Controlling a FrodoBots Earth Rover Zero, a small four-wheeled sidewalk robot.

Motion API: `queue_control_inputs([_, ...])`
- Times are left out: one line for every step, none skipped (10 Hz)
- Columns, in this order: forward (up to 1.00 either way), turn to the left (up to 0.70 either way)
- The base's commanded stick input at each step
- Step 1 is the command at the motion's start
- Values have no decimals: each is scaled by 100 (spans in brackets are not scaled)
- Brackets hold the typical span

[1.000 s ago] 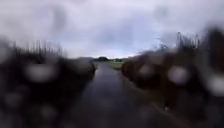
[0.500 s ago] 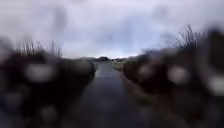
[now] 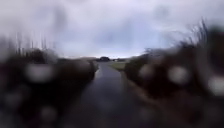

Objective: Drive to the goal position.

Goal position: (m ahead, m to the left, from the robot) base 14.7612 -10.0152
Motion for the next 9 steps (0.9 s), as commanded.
queue_control_inputs([70,0])
queue_control_inputs([70,0])
queue_control_inputs([70,0])
queue_control_inputs([70,0])
queue_control_inputs([70,0])
queue_control_inputs([70,0])
queue_control_inputs([70,0])
queue_control_inputs([70,0])
queue_control_inputs([70,0])
